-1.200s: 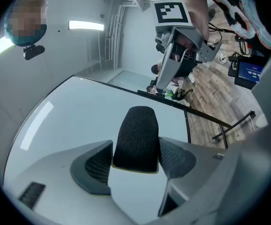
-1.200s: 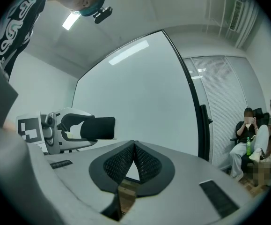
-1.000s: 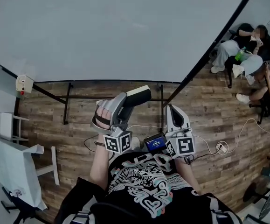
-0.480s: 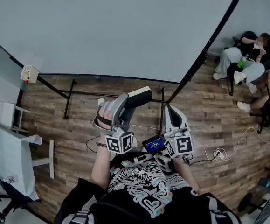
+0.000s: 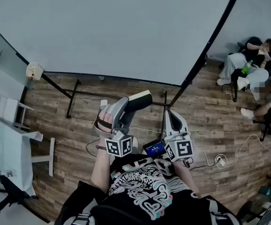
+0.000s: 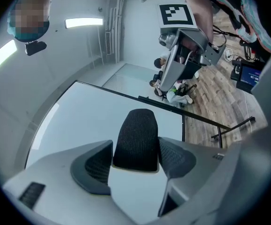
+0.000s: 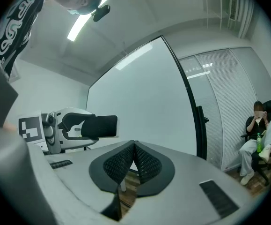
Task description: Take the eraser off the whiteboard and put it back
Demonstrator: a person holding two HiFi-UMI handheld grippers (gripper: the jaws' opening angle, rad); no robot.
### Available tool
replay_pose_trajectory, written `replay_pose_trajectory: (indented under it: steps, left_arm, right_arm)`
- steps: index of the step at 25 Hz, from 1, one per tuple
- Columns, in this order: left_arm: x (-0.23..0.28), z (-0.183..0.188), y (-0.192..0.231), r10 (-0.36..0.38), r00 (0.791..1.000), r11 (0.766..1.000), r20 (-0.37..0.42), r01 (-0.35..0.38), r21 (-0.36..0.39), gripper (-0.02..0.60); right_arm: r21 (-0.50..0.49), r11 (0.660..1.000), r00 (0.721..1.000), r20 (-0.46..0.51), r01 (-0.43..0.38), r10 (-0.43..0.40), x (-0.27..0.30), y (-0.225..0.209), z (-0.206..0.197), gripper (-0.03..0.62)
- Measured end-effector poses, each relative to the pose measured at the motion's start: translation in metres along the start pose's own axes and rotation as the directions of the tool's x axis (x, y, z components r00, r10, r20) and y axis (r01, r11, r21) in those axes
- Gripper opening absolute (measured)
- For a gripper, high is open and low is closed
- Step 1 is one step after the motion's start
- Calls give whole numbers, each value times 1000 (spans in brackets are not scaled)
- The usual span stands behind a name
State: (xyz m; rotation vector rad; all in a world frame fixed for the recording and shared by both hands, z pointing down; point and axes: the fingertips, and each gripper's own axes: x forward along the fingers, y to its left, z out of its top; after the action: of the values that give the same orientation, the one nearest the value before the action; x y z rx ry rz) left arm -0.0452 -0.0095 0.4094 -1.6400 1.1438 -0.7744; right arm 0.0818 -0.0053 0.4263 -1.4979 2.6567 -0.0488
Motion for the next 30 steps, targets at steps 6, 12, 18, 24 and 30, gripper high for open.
replay_pose_trajectory:
  steps: [6, 12, 18, 24, 30]
  left_arm:
    - [9, -1, 1, 1, 1000, 1000, 16, -1, -3, 305]
    - [29, -6, 0, -8, 999, 1000, 34, 8, -7, 305]
    - [53, -12, 1, -21, 998, 1000, 53, 22, -10, 305]
    - [74, -20, 5, -30, 997, 999, 71, 30, -9, 305]
    - [96, -29, 7, -38, 995, 999, 90, 38, -2, 305]
  right_arm:
    - [9, 1000, 1000, 10, 11, -11, 3, -8, 1, 12]
    - [-4, 999, 999, 1, 39, -39, 16, -21, 2, 11]
    - [1, 999, 999, 1, 52, -52, 33, -33, 2, 12]
    - [7, 998, 998, -2, 60, -60, 51, -40, 2, 12]
    - [9, 997, 997, -9, 74, -74, 69, -47, -2, 12]
